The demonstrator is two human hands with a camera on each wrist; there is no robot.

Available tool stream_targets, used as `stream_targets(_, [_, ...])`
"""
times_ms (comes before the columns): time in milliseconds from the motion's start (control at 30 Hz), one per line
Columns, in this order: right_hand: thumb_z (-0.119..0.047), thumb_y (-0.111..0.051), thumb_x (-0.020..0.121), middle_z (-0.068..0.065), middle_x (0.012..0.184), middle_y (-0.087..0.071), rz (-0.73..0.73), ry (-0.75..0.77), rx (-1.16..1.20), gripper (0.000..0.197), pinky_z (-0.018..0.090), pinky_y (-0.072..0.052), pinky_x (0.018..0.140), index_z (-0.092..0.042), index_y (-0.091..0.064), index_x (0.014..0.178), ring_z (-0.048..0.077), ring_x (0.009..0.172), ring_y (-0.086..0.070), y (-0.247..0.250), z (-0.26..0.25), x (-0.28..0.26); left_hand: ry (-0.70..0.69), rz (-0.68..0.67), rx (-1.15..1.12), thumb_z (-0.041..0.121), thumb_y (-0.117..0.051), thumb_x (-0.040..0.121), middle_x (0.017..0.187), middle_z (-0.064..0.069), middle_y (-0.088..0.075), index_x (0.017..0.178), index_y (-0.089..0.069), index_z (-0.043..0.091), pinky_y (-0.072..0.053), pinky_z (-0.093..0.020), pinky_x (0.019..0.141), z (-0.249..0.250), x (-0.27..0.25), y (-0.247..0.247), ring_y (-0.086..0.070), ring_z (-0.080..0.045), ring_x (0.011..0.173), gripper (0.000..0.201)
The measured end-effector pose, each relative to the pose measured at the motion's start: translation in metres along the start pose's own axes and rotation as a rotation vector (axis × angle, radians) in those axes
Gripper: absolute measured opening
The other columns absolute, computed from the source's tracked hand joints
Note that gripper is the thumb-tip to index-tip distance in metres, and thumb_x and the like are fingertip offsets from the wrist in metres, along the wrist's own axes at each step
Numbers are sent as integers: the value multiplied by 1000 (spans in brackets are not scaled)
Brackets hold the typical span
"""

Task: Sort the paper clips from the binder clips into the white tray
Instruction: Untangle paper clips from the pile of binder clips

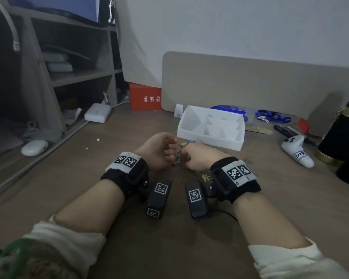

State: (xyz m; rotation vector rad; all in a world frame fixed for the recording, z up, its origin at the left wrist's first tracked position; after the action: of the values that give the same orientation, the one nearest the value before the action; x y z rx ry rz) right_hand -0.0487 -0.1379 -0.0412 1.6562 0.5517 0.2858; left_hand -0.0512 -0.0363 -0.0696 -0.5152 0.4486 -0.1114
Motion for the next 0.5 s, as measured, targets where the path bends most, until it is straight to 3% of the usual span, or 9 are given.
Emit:
stream_targets(133, [-13,-52,90,4,96,-55,-3,-12,-39,19,29,-43,71,-11,-61,107,22,85,-55,-2,0,1,19,0,-30,18,-38,94,53,3,-30,70,-45,11,-18,-17,34,-4,1,2,-23,-8,34,26])
stream_targets(300, [-18,-50,90,2,94,-58,16,-25,-61,18,34,-50,77,-13,-61,103,23,88,-57,-4,3,-1,16,-26,-19,17,-39,93,56,4,-28,70,-46,11,-16,-16,33,-3,2,0,-20,-7,35,24])
stream_targets(433, [-24,-51,91,-6,76,-53,106,-41,-17,10,32,-44,70,-22,-54,82,21,80,-56,0,9,-1,4,-30,-25,18,-39,93,55,4,-27,70,-45,11,-14,-16,35,0,0,1,-21,-7,34,25])
stream_targets(500, [-27,-52,92,-8,78,-55,169,-61,42,11,31,-43,72,-25,-52,81,20,81,-55,1,14,-2,5,-29,-22,18,-39,93,55,4,-26,69,-46,11,-12,-16,36,0,0,1,-22,-7,33,26])
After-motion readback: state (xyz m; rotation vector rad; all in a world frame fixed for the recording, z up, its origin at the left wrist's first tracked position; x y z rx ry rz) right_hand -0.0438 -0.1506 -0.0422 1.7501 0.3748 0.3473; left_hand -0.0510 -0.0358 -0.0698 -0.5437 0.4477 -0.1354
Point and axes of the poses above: each hand's wrist, its own x-axis towards the middle knuckle, its own y-axis out of the back of the hand, z = x × y, the point moved 6 cm from there along x, towards the middle knuckle
